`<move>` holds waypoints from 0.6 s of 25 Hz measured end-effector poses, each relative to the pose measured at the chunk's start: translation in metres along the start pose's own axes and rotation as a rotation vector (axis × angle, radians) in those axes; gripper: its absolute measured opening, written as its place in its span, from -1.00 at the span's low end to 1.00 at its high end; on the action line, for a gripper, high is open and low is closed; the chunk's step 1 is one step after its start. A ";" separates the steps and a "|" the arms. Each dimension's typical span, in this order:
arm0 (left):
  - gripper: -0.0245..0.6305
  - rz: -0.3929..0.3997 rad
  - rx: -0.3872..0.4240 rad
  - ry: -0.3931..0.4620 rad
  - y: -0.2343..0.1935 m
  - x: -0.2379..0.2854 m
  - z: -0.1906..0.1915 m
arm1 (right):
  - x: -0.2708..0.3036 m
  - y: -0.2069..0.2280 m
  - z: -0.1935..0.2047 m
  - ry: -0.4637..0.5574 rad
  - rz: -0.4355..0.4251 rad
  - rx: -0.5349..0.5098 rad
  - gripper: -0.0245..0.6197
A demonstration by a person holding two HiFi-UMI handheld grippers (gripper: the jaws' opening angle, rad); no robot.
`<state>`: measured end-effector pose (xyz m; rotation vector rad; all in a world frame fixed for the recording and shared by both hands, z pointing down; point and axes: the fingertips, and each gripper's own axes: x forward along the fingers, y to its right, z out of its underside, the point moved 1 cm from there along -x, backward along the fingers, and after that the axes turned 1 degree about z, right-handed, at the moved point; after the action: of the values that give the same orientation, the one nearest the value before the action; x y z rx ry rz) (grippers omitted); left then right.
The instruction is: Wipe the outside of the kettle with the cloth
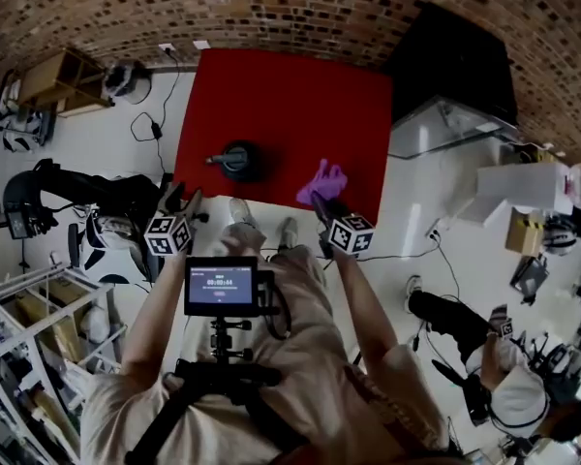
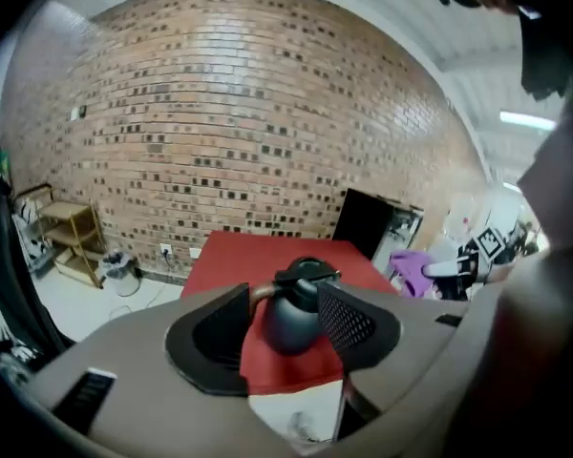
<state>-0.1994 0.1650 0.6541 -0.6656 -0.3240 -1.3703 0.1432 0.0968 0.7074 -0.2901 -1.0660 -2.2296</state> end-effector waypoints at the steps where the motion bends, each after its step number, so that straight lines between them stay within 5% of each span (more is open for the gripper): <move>1: -0.24 0.031 -0.049 0.024 0.006 -0.007 -0.002 | -0.009 -0.006 -0.010 0.023 0.004 -0.040 -0.69; 8: -0.25 0.315 -0.199 0.089 0.042 -0.040 -0.016 | -0.078 -0.071 -0.063 0.190 0.078 -0.305 -0.69; 15: -0.41 0.352 -0.014 0.143 0.030 -0.058 -0.046 | -0.112 -0.115 -0.049 0.287 0.211 -0.352 -0.69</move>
<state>-0.1890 0.1849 0.5778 -0.5999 -0.0768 -1.0766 0.1601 0.1640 0.5538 -0.2111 -0.4674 -2.1756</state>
